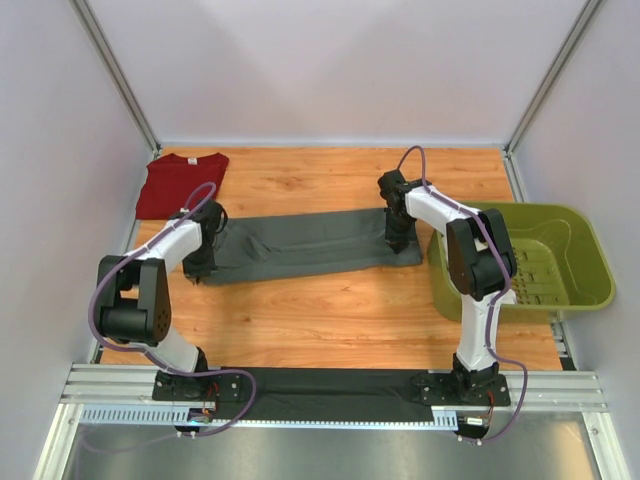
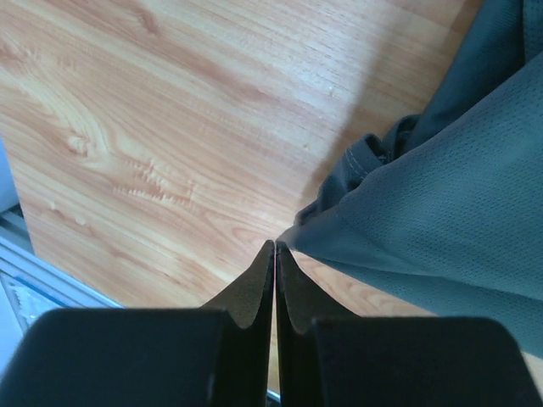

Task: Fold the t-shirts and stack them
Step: Fold the tshirt

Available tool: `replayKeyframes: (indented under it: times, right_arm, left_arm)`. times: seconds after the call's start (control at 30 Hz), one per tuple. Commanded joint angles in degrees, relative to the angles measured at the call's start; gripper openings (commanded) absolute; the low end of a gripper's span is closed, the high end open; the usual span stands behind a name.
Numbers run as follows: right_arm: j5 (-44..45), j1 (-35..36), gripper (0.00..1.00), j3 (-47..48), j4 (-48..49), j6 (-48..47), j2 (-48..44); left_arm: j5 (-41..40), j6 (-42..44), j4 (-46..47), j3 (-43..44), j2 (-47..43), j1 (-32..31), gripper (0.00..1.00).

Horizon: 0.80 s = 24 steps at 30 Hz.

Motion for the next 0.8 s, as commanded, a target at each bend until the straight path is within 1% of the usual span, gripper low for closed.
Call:
replayKeyframes:
  times: [0.0,0.1,0.2,0.27,0.33,0.43,0.53,0.57,0.6,0.63,0.67,0.7,0.73,0.77]
  right_arm:
    - [1.53,-0.46,0.0,0.79,0.89,0.75,2.12]
    - [1.09,-0.54,0.0,1.32,0.62,0.75,2.21]
    - [0.3,-0.37,0.0,1.76,-0.08,0.84,1.6]
    - [-0.66,-0.28,0.0,2.02,-0.26,0.84,0.37]
    - [-2.24,-0.19,0.0,2.28,-0.08,0.75,-1.56]
    - [-3.74,-0.11,0.01,3.42,0.27,0.84,-4.02]
    - [-4.8,-0.02,0.08,5.53,0.53,0.66,-6.39]
    - [-5.23,-0.02,0.12,6.14,0.53,0.66,-6.92]
    - [-5.33,-0.02,0.15,7.28,0.53,0.4,-7.36]
    - [-5.41,-0.02,0.2,7.73,0.62,0.31,-8.41]
    - [-5.5,-0.1,0.29,8.08,0.97,0.31,-8.86]
    - [-5.59,-0.19,0.33,8.35,1.06,-0.04,-9.3]
    - [-5.76,-0.02,0.36,8.61,1.76,-0.3,-10.17]
    - [-5.59,-0.1,0.41,8.61,2.2,-0.39,-10.53]
  left_arm:
    - [-1.15,3.03,-0.7,-0.09,-2.8,0.42,0.2]
    - [0.77,3.29,-1.05,0.96,-3.42,0.42,0.33]
    - [3.32,2.86,-1.58,2.63,-5.52,0.42,0.39]
    - [4.91,1.55,-2.19,5.17,-7.63,0.42,0.41]
    - [9.03,0.23,-1.76,8.41,-9.47,0.42,0.41]
    - [14.66,-5.04,0.43,12.02,-10.89,0.34,0.41]
    - [19.14,-11.54,4.64,13.01,-11.24,-0.54,0.41]
    - [19.41,-13.21,5.7,12.92,-11.07,-1.76,0.41]
    - [18.89,-17.66,6.58,12.66,-10.63,-2.47,0.41]
    - [18.98,-19.62,8.51,12.31,-10.28,-3.08,0.41]
    - [18.8,-22.25,8.96,12.04,-9.66,-4.31,0.41]
    - [18.37,-24.72,9.05,12.04,-8.09,-4.76,0.41]
    - [18.54,-29.09,9.75,11.86,-7.21,-5.54,0.41]
    - [18.45,-30.88,9.76,11.86,-6.41,-6.07,0.41]
